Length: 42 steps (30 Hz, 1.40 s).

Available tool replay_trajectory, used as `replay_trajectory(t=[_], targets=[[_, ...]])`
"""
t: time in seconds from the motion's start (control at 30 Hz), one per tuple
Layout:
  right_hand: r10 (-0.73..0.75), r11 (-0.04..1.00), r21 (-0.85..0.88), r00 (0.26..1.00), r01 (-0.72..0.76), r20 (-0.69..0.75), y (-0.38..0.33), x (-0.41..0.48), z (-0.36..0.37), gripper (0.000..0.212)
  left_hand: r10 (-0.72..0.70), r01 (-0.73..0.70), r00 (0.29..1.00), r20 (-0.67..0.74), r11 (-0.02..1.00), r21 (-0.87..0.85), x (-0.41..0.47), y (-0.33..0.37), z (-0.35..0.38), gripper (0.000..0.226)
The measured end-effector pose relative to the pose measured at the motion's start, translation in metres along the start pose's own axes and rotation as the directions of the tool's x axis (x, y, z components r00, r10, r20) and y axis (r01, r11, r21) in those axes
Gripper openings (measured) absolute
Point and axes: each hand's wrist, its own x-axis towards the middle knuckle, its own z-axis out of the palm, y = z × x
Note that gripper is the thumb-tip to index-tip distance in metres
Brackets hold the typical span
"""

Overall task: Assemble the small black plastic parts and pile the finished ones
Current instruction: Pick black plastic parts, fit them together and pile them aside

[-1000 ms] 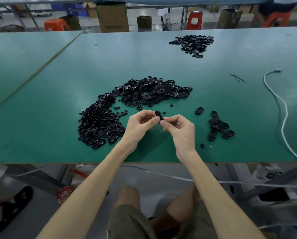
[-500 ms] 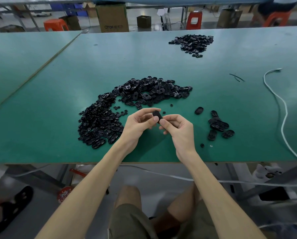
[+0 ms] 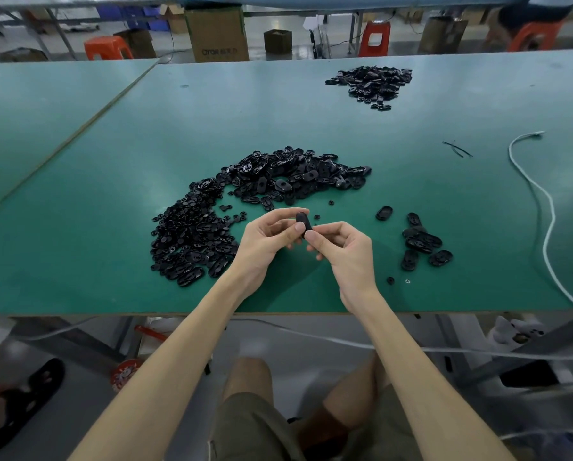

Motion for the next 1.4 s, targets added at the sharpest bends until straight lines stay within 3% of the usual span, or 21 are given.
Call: replay_trajectory(t=[0.4, 1.0, 1.4], targets=[[-0.036, 0.998, 0.045, 0.992, 0.042, -0.118, 0.0063, 0.0037, -0.0028, 0.006, -0.003, -0.004, 0.999, 0.043, 0.987, 0.161, -0.0023, 0.0046, 0.0077, 0.019], [-0.034, 0.999, 0.037, 0.993, 0.039, -0.116, 0.0051, 0.0016, -0.0037, 0.006, -0.003, -0.004, 0.999, 0.041, 0.986, 0.166, -0.0049, 0.0071, 0.0096, 0.016], [-0.051, 0.997, -0.062, 0.996, 0.046, -0.077, 0.0058, 0.0010, -0.0020, 0.005, -0.007, 0.009, 1.000, -0.014, 0.990, 0.143, -0.0043, 0.0064, 0.0086, 0.015]])
